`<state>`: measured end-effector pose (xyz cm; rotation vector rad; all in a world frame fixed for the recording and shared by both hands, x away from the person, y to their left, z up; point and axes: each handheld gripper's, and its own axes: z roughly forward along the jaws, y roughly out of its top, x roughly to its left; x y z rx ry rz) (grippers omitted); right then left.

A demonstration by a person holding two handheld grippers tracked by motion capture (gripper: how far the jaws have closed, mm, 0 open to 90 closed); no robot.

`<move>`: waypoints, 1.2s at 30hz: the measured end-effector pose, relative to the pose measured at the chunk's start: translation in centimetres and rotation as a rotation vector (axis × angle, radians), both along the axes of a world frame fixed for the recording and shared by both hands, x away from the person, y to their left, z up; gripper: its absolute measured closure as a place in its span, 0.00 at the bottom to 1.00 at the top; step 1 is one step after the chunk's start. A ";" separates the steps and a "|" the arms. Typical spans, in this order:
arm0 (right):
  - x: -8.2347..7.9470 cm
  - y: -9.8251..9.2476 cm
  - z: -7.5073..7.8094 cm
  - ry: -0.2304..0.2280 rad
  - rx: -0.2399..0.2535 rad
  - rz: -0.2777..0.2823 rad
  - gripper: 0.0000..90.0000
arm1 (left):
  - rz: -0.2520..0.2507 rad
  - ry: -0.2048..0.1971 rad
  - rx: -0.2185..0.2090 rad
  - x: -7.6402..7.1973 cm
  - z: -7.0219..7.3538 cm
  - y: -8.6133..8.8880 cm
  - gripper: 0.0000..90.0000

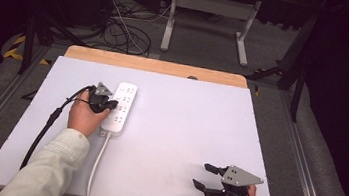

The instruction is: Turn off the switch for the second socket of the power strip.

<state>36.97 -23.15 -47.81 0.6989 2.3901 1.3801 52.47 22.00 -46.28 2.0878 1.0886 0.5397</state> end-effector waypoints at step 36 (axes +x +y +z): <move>0.1 0.1 -0.1 0.003 -0.003 -0.003 0.39 | -0.100 -0.042 -0.117 -4.0 6.2 -0.5 0.69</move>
